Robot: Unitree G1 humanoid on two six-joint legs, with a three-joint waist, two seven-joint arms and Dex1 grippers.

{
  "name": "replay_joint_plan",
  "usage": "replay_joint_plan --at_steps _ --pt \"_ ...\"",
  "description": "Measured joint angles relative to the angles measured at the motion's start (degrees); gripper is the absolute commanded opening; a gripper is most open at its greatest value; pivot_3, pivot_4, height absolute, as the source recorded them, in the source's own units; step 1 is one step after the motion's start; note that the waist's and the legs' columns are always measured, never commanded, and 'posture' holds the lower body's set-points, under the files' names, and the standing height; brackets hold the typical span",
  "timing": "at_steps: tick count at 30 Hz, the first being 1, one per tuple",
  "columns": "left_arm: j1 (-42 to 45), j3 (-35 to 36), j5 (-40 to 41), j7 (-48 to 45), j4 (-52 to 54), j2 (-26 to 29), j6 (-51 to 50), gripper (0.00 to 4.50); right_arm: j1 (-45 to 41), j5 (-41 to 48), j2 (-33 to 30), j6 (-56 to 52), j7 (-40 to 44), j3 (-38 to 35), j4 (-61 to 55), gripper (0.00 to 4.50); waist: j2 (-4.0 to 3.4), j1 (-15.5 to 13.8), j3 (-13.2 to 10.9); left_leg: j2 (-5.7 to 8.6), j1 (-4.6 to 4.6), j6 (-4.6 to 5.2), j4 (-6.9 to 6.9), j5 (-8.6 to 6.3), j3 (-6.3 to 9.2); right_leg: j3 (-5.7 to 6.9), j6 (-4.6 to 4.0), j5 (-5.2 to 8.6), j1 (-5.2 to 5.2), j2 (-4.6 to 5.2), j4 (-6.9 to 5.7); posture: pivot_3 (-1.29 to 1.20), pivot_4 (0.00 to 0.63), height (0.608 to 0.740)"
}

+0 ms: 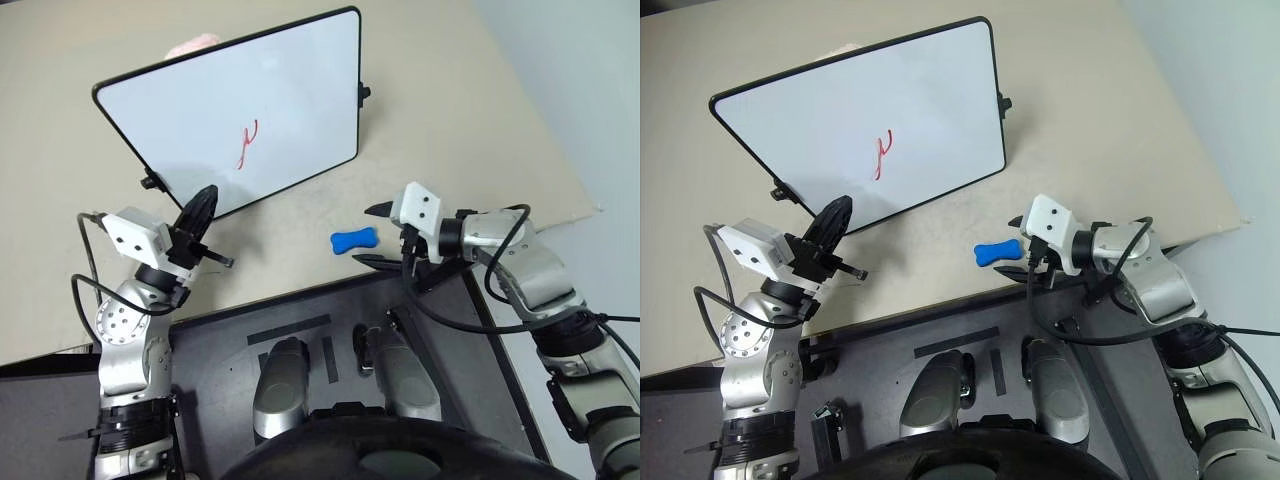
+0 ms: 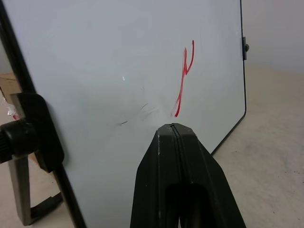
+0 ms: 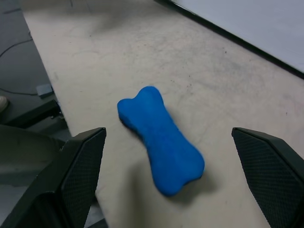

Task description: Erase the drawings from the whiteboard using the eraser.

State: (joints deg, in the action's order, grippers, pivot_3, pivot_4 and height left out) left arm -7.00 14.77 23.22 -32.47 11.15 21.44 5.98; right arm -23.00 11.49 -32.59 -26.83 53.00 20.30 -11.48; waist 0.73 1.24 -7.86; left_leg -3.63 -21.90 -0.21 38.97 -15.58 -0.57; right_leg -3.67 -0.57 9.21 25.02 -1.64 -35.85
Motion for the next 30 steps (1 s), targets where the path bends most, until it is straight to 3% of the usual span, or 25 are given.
replay_joint_plan --at_steps 8,16,25,30 --pt "0.0 -0.1 -0.1 0.2 0.0 -0.2 0.0 0.0 -1.1 -2.3 0.9 2.3 1.6 1.2 4.5 4.49 0.0 -0.1 0.0 0.0 -0.02 0.01 0.0 -0.01 0.0 -0.01 -0.01 0.01 0.0 0.0 0.01 0.0 0.15 0.74" --pt "-0.3 -0.1 -0.1 0.3 0.0 -0.3 0.0 0.0 -1.4 -2.8 1.6 2.7 2.7 1.2 4.7 1.78 0.0 -0.1 0.0 0.0 -0.01 0.01 0.0 -0.01 0.0 -0.01 -0.02 0.01 -0.01 0.0 0.01 0.0 0.15 0.74" --pt "-0.2 -0.1 -0.1 0.3 0.0 -0.3 0.0 0.0 -1.4 -3.8 2.3 4.0 2.9 1.2 5.1 1.78 0.0 -0.1 0.0 0.0 -0.01 0.01 0.0 -0.01 0.0 -0.01 -0.03 0.0 -0.01 0.0 0.01 0.0 0.15 0.74" --pt "0.0 -0.1 -0.2 0.3 0.0 -0.3 0.0 0.0 -1.4 -3.9 2.5 4.1 3.1 1.1 5.2 0.36 0.0 -0.1 0.0 0.0 0.0 0.01 0.0 -0.01 0.0 -0.01 -0.04 -0.01 -0.01 0.0 0.01 0.0 0.15 0.74"
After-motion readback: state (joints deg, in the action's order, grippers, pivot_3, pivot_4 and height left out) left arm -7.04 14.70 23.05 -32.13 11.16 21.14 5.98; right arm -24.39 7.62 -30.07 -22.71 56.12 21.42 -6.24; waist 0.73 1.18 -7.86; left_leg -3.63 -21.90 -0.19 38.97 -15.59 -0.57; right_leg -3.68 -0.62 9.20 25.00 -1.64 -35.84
